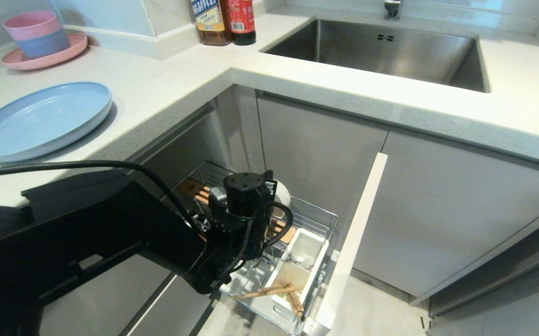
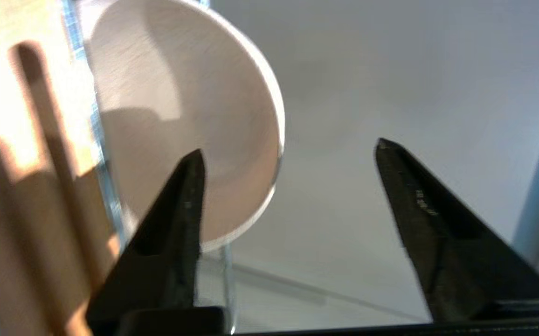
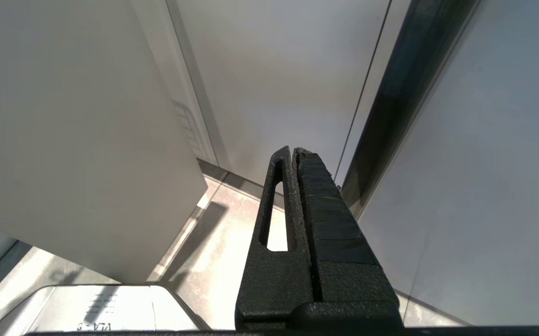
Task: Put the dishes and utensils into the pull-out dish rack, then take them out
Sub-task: Pick up the plate and place it in the cupboard
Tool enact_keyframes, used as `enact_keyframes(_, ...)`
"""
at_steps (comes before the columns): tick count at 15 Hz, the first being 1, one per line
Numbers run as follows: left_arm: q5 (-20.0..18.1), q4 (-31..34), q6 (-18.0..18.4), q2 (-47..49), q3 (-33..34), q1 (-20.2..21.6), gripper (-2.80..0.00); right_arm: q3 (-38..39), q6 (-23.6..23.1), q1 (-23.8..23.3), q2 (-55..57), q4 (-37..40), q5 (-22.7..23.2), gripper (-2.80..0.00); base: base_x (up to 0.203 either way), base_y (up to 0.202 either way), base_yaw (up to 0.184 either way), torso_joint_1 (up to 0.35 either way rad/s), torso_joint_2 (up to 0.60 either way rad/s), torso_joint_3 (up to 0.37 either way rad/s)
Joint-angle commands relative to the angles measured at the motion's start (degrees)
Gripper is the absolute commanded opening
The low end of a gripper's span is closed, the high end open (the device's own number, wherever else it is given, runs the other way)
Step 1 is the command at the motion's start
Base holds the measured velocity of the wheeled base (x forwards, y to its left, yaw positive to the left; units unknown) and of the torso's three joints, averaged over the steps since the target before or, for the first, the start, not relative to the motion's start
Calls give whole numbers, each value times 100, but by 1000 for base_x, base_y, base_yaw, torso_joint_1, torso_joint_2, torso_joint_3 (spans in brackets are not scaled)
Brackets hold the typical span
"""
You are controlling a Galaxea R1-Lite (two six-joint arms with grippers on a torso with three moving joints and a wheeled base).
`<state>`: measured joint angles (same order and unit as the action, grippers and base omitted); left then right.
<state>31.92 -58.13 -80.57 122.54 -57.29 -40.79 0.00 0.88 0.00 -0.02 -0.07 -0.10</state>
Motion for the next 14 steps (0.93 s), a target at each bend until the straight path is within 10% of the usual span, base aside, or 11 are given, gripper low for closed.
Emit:
enact_keyframes(1, 84, 361, -106, -392, 37, -91, 0, 0, 0, 0, 2, -1, 1, -280, 0, 0, 0, 0, 0, 0)
enact_keyframes(6, 185, 2439, -652, -1505, 46, -329, 0, 9, 0, 0, 2, -1, 1, -280, 0, 0, 0, 0, 0, 0)
enact_keyframes(7, 231, 2795, -762, -1693, 39, -381, -280, 9, 0, 0, 2, -1, 1, -280, 0, 0, 0, 0, 0, 0)
enact_keyframes(9, 303, 3140, -676, -1965, -23, -478, -280, 9, 0, 0, 2, -1, 1, -280, 0, 0, 0, 0, 0, 0)
enact_keyframes(14, 330, 3366, 2196, -2728, -487, -1175, -280, 9, 0, 0, 2, -1, 1, -280, 0, 0, 0, 0, 0, 0)
